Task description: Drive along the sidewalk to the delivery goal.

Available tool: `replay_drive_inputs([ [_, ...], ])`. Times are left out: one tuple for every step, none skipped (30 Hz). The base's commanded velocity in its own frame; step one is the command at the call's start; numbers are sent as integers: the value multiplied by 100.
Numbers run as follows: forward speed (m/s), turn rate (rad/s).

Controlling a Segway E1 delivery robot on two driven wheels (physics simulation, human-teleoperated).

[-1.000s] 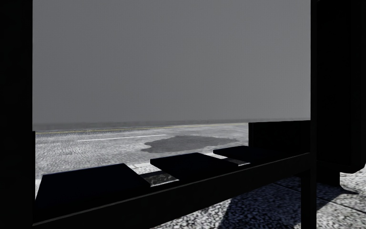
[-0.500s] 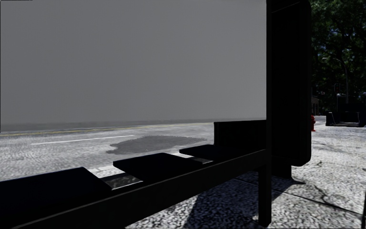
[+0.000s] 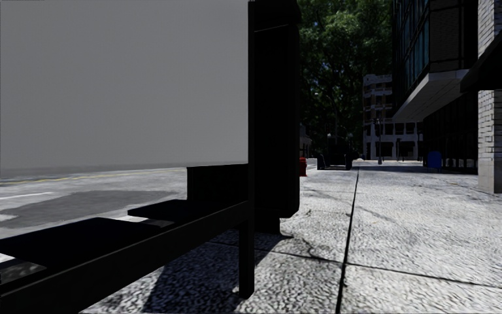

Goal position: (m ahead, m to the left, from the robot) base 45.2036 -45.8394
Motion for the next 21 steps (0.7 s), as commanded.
replay_drive_inputs([
  [0,-90],
  [0,-90],
  [0,-90],
  [0,-90],
  [0,-90],
  [0,-90],
  [0,-90],
  [0,-90],
  [0,-90],
  [0,-89],
  [0,-71],
  [0,-71],
  [0,-53],
  [0,-48],
  [0,-46],
  [0,-46],
  [0,-40],
  [0,-32],
  [0,-29],
  [0,-21],
  [0,-13],
])
